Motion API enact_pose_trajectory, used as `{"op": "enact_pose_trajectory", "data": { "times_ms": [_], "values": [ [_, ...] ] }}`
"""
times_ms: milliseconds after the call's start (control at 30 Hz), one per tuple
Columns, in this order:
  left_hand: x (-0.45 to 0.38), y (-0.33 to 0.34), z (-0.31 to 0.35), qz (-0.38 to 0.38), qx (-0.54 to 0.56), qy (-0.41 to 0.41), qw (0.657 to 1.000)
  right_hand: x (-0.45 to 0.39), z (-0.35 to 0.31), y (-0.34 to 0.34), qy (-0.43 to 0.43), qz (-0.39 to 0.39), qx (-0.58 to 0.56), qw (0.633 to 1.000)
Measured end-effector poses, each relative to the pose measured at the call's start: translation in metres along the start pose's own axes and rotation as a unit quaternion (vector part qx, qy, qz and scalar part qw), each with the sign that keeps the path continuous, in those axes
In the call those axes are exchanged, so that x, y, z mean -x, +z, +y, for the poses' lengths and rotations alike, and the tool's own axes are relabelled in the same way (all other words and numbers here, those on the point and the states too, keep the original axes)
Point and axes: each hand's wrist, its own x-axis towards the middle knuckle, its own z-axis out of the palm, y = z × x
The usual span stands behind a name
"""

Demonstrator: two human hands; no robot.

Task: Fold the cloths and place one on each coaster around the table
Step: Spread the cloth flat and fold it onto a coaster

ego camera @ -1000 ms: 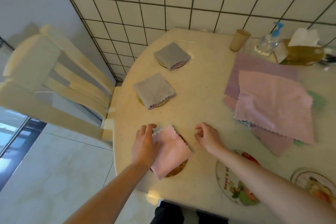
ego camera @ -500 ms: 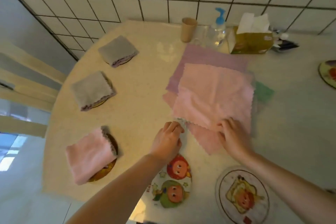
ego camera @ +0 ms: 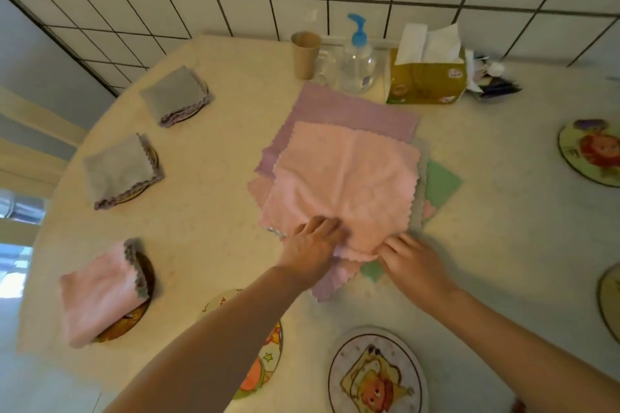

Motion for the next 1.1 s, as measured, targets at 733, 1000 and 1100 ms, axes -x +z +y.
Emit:
{"op": "enact_pose_trajectory", "data": {
  "times_ms": [733,1000,1100],
  "values": [
    [-0.019,-0.087,-0.093,0.272,0.230,-0.248,0.901,-0.073,0.015,-0.113,0.065,0.213,-0.202,0.954],
    [0.068,-0.150,-0.092,0.366,0.140,-0.154,0.907,-0.048,-0.057,-0.135,0.046,0.262,-0.276,0.924],
    [0.129,-0.135,-0.098,0.339,0.092,-0.133,0.927,-0.019,-0.092,-0.126,0.014,0.220,-0.303,0.927]
  ]
}}
